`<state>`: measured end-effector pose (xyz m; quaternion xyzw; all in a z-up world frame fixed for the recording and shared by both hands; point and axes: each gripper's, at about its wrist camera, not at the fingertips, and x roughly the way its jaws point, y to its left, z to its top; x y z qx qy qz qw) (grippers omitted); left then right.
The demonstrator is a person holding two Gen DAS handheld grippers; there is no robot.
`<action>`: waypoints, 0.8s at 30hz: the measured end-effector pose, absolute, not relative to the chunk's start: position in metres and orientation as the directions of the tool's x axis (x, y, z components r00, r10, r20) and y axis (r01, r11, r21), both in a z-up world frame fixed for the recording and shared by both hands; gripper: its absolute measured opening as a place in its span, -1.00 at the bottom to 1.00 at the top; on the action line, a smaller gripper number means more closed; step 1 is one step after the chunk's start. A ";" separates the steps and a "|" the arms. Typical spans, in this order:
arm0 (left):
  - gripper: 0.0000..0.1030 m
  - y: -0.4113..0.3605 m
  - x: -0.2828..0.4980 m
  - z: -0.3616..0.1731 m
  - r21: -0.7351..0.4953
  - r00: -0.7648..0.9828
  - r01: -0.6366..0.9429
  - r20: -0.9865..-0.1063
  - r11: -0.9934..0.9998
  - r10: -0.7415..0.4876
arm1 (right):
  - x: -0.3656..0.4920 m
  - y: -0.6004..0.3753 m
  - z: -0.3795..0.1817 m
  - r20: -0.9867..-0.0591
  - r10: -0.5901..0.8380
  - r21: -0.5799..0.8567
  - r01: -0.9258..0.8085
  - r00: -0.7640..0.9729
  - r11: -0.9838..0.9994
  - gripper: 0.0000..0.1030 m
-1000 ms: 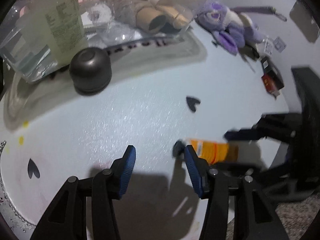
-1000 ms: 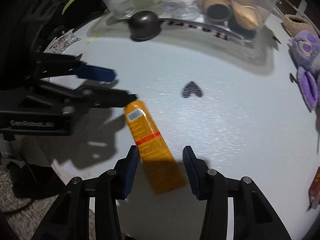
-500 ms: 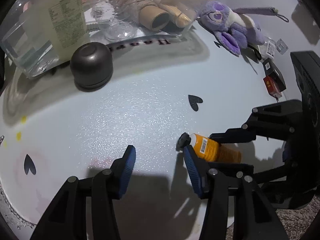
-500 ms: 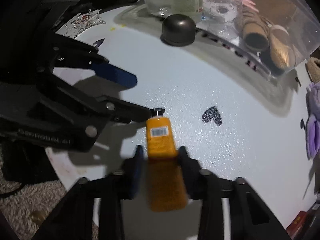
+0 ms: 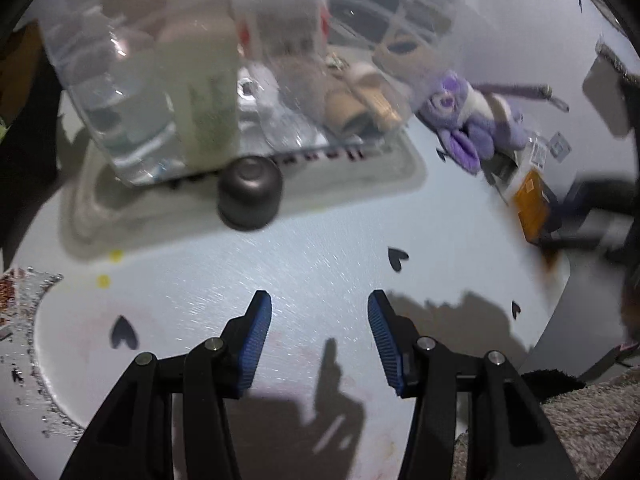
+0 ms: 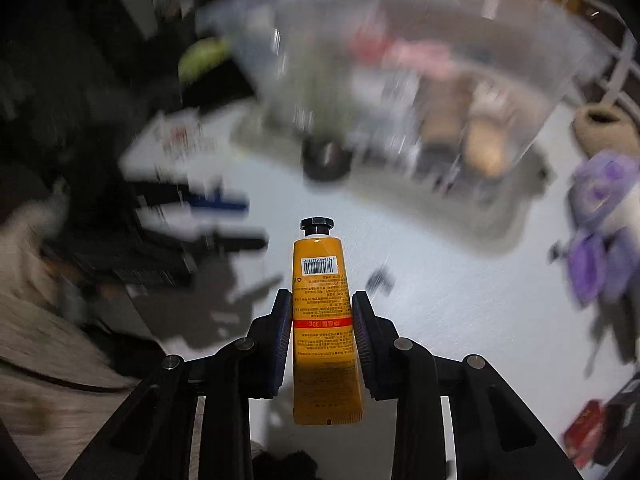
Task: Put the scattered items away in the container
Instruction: 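Carry the orange tube with the right tool over the clear box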
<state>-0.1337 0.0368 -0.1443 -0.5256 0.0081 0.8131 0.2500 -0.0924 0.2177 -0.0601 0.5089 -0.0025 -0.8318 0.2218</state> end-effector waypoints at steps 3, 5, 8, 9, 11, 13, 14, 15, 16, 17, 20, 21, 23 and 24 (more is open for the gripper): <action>-0.03 0.030 -0.139 -0.135 -0.242 -0.349 -0.402 -0.851 -0.883 0.392 | -0.121 0.231 -0.003 -0.786 -0.393 0.241 0.348 -0.477 -0.906 -0.39; -0.03 0.027 -0.142 -0.131 -0.235 -0.366 -0.395 -0.846 -0.888 0.387 | -0.146 0.238 0.027 -0.745 -0.407 0.260 0.331 -0.528 -0.907 -0.39; 0.09 0.025 -0.149 -0.124 -0.219 -0.392 -0.391 -0.839 -0.894 0.377 | -0.191 0.250 0.059 -0.708 -0.412 0.287 0.299 -0.574 -0.910 -0.39; 0.25 0.025 -0.151 -0.122 -0.214 -0.401 -0.390 -0.836 -0.896 0.374 | -0.201 0.253 0.062 -0.705 -0.409 0.291 0.289 -0.579 -0.912 -0.39; 0.29 0.023 -0.154 -0.120 -0.213 -0.409 -0.387 -0.833 -0.897 0.374 | -0.231 0.261 0.063 -0.714 -0.390 0.291 0.260 -0.581 -0.921 -0.39; 0.29 0.022 -0.157 -0.118 -0.213 -0.416 -0.384 -0.829 -0.898 0.374 | -0.262 0.267 0.055 -0.746 -0.353 0.278 0.218 -0.565 -0.936 -0.39; 0.29 0.021 -0.158 -0.118 -0.210 -0.416 -0.381 -0.830 -0.900 0.370 | -0.277 0.268 0.048 -0.765 -0.337 0.274 0.196 -0.548 -0.941 -0.39; 0.31 0.021 -0.160 -0.119 -0.208 -0.417 -0.379 -0.832 -0.902 0.367 | -0.293 0.267 0.037 -0.794 -0.315 0.267 0.167 -0.519 -0.949 -0.39; 0.33 0.020 -0.161 -0.120 -0.205 -0.417 -0.376 -0.833 -0.904 0.363 | -0.310 0.266 0.027 -0.823 -0.292 0.259 0.136 -0.487 -0.956 -0.39; 0.43 0.019 -0.163 -0.121 -0.208 -0.415 -0.370 -0.835 -0.906 0.362 | -0.321 0.265 0.016 -0.850 -0.262 0.235 0.115 -0.457 -0.965 -0.39; 0.57 0.015 -0.168 -0.124 -0.215 -0.416 -0.352 -0.836 -0.911 0.358 | -0.345 0.263 -0.013 -0.912 -0.174 0.159 0.071 -0.373 -0.985 -0.39; 0.57 0.014 -0.169 -0.125 -0.218 -0.414 -0.348 -0.836 -0.912 0.359 | -0.349 0.263 -0.021 -0.926 -0.148 0.135 0.060 -0.348 -0.989 -0.39; 0.57 0.011 -0.172 -0.128 -0.221 -0.411 -0.340 -0.840 -0.914 0.355 | -0.357 0.259 -0.035 -0.949 -0.094 0.084 0.045 -0.302 -0.995 -0.39; 0.57 0.010 -0.173 -0.129 -0.222 -0.409 -0.335 -0.841 -0.916 0.354 | -0.359 0.255 -0.038 -0.952 -0.033 0.015 0.061 -0.303 -0.998 -0.40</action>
